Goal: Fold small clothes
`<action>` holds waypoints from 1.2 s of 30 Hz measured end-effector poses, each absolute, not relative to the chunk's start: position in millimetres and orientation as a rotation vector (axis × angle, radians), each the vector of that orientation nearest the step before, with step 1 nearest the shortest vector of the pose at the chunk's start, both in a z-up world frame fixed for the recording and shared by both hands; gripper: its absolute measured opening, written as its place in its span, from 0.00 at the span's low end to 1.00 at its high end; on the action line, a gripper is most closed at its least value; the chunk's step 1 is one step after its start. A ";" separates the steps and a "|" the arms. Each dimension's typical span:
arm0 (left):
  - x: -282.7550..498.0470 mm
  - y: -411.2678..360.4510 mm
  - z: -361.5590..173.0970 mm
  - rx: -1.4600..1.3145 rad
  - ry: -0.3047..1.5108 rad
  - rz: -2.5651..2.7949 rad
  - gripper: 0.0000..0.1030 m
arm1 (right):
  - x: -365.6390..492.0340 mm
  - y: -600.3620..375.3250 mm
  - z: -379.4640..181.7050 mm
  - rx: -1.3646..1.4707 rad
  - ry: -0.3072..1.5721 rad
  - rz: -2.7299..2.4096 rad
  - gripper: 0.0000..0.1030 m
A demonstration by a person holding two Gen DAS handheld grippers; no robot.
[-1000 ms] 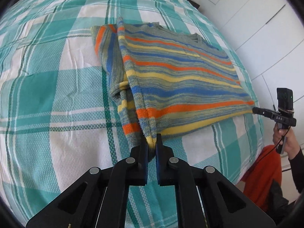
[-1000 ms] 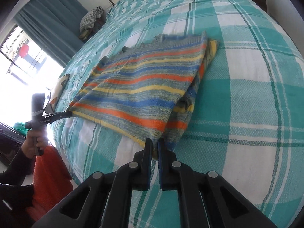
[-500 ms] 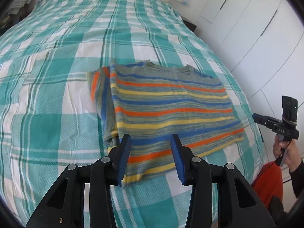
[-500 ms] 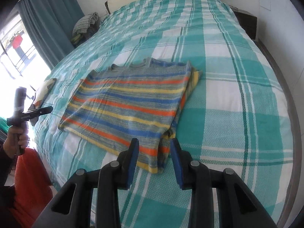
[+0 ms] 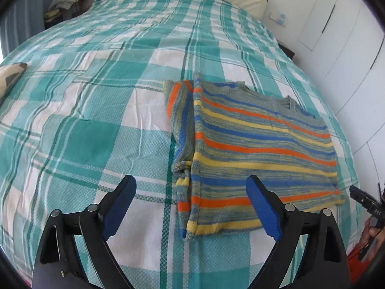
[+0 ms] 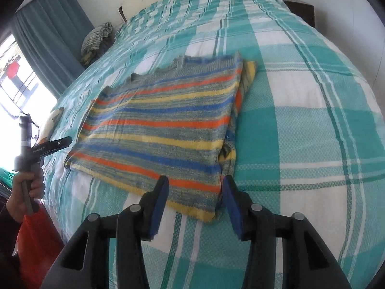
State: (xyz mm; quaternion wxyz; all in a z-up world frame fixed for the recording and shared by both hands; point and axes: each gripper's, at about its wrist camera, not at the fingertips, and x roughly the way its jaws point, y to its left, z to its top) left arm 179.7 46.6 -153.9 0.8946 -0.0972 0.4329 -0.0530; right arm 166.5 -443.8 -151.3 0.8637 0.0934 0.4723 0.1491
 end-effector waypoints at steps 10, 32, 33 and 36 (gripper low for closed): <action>145.6 75.9 -223.2 -0.124 0.943 0.079 0.96 | 113.1 -499.2 -183.1 0.209 0.936 -0.081 0.67; 142.0 63.6 -230.0 -0.055 0.908 0.102 1.00 | 105.6 -476.5 -204.5 0.064 0.878 -0.065 0.96; 142.3 63.5 -230.2 -0.054 0.907 0.102 1.00 | 105.7 -476.1 -204.7 0.061 0.878 -0.065 0.96; 141.9 63.5 -230.0 -0.054 0.908 0.102 0.99 | 105.8 -475.1 -205.1 0.058 0.877 -0.064 0.97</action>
